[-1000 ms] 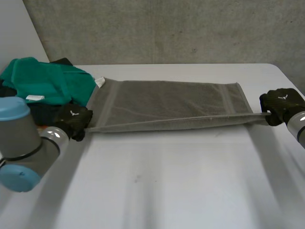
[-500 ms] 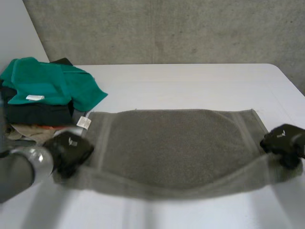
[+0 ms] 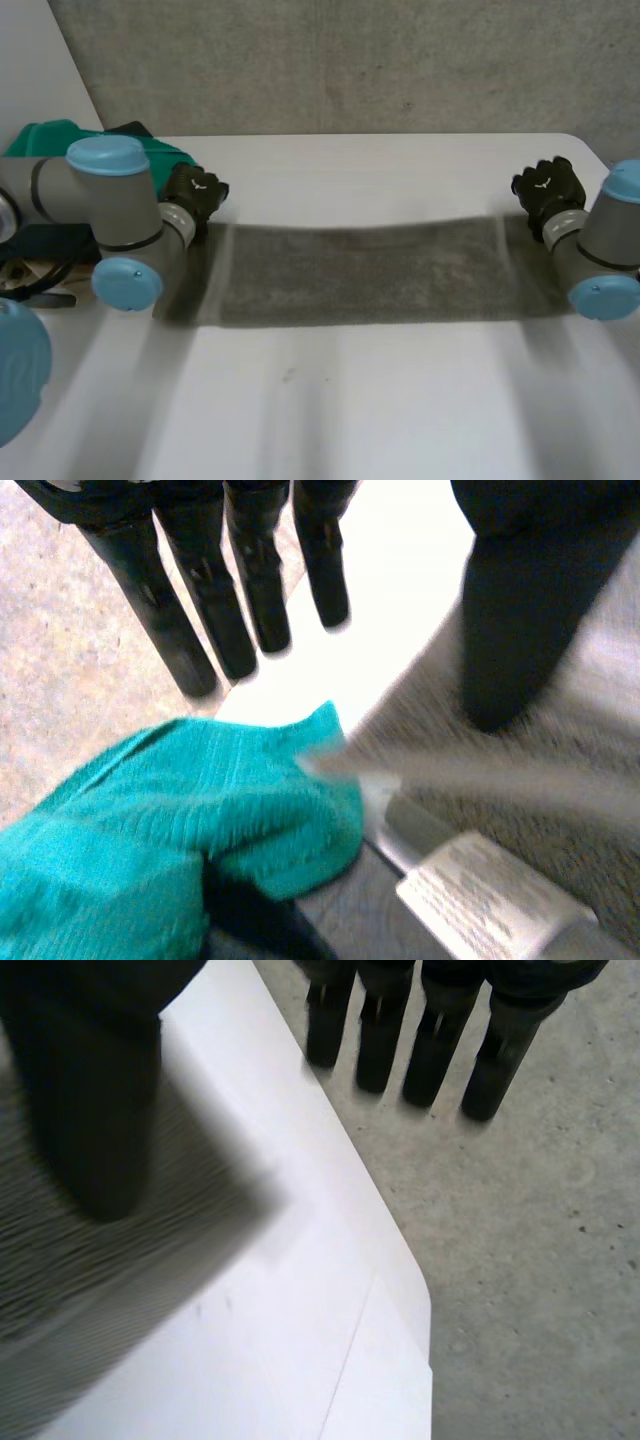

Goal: Fold the laundry.

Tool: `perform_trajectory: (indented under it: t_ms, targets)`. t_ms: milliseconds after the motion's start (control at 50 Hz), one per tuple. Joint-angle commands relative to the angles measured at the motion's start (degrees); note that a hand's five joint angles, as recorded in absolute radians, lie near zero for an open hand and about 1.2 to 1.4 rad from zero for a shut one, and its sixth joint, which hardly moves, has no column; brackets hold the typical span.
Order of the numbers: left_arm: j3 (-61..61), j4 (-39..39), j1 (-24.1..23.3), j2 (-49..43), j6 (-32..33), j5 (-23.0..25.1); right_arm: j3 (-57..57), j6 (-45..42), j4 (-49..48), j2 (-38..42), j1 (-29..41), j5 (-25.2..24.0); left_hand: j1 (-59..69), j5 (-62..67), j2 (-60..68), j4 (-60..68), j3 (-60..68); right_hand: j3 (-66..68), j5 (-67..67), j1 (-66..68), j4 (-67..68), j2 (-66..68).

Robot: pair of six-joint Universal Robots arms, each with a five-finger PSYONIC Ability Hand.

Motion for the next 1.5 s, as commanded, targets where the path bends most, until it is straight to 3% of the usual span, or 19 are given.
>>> perform_trajectory:
  t_ms: [20, 80, 240, 380, 480, 620, 660, 700, 840, 940, 1000, 1060, 1140, 1240, 1300, 1400, 1500]
  targets:
    - [0.04, 0.42, -1.62, 1.44, -1.37, -2.66, -2.44, 1.93, 1.49, -1.26, 1.17, 5.01, -13.77, -19.76, -20.14, -20.02, -20.43, -12.63, -11.35, -10.47, -12.70, -11.10]
    - [-4.25, 1.29, -1.71, 5.65, -2.95, -2.93, 0.20, 4.66, 3.69, -5.22, 0.64, 3.17, -13.77, -19.76, -20.14, -20.02, -20.43, -12.63, -11.35, -10.47, -12.70, -11.10]
    - [-19.54, 5.68, -1.44, 17.08, -4.63, -0.91, 14.68, 11.87, 15.10, -20.07, -5.06, -8.69, -13.77, -19.76, -20.14, -20.02, -20.43, -11.35, -10.07, -9.18, -11.42, -9.82]
    - [-30.46, 11.13, -1.36, 23.51, -6.21, 1.11, 23.58, 12.32, 19.96, -23.25, -10.69, -14.24, -13.77, -19.76, -20.14, -20.02, -20.43, 0.98, 2.26, 3.14, 0.91, 2.51]
    - [-35.56, 16.22, -1.27, 25.01, -8.67, 1.29, 28.50, 12.23, 15.85, -21.59, -13.16, -17.58, -13.77, -19.76, -20.14, -20.02, -20.43, 7.55, 8.84, 9.72, 7.49, 9.08]
    - [-36.53, 17.99, -1.44, 23.96, -11.04, 1.03, 29.65, 11.88, 8.10, -17.72, -13.25, -17.15, -13.77, -19.76, -20.14, -20.02, -20.43, 11.23, 12.52, 13.40, 11.17, 12.76]
    - [-36.53, 17.91, -1.62, 23.61, -11.57, 0.94, 29.22, 11.88, 6.43, -16.23, -13.25, -16.09, -13.77, -19.76, -20.14, -20.02, -20.43, 22.63, 23.91, 24.79, 22.56, 24.16]
    - [-36.53, 17.73, -1.71, 23.52, -11.66, 0.77, 28.86, 11.62, 6.07, -15.87, -13.42, -15.21, -13.77, -19.76, -20.14, -20.02, -20.43, 57.17, 58.46, 59.34, 57.11, 58.70]
    - [-37.06, 17.55, -1.71, 25.18, -11.66, -0.47, 30.18, 11.18, 2.56, -22.28, -19.39, -9.76, -13.77, -19.76, -20.14, -20.02, -20.43, 57.37, 58.65, 59.53, 57.30, 58.90]
    - [-38.20, 17.29, -0.92, 27.64, -11.75, -0.29, 26.25, 1.63, 2.64, -21.42, -26.16, -9.33, -13.77, -19.76, -20.14, -20.02, -20.43, 57.37, 58.65, 59.53, 57.30, 58.90]
    - [-38.90, 17.20, -0.48, 28.70, -11.93, -0.29, 23.68, -4.89, 4.04, -20.71, -26.43, -8.36, -13.77, -19.76, -20.14, -20.02, -20.43, 57.37, 58.65, 59.53, 57.30, 58.90]
    - [-39.96, 17.20, -0.13, 30.19, -12.01, -0.03, 22.27, -10.61, 4.23, -20.53, -21.97, -9.14, -13.77, -19.76, -20.14, -20.02, -20.43, 57.37, 58.65, 59.53, 57.30, 58.90]
    - [-40.84, 17.20, -0.04, 31.60, -12.01, 0.41, 22.79, -10.18, 1.24, -22.98, -13.27, -13.88, -13.77, -19.76, -20.14, -20.02, -20.43, 57.37, 58.65, 59.53, 57.30, 58.90]
    - [-41.45, 17.12, -0.21, 32.66, -12.10, 0.41, 27.62, -11.50, -4.38, -27.56, -0.17, -24.77, -13.77, -19.76, -20.14, -20.02, -20.43, 57.37, 58.65, 59.53, 57.30, 58.90]
    - [-42.24, 17.12, -0.48, 33.27, -12.10, 0.33, 31.49, -13.60, -9.83, -26.42, 9.67, -31.55, -13.77, -19.76, -20.14, -20.02, -20.43, 57.37, 58.65, 59.53, 57.30, 58.90]
    - [-43.39, 17.38, -1.00, 33.19, -12.10, 0.50, 33.78, -16.15, -12.65, -22.56, 19.87, -33.23, -13.77, -19.76, -20.14, -20.02, -20.43, 57.37, 58.65, 59.53, 57.30, 58.90]
    - [-43.21, 17.47, -2.41, 32.22, -12.19, 0.41, 30.81, -19.49, -10.20, -16.67, 25.24, -29.38, -13.77, -19.76, -20.14, -20.02, -20.43, 57.37, 58.65, 59.53, 57.30, 58.90]
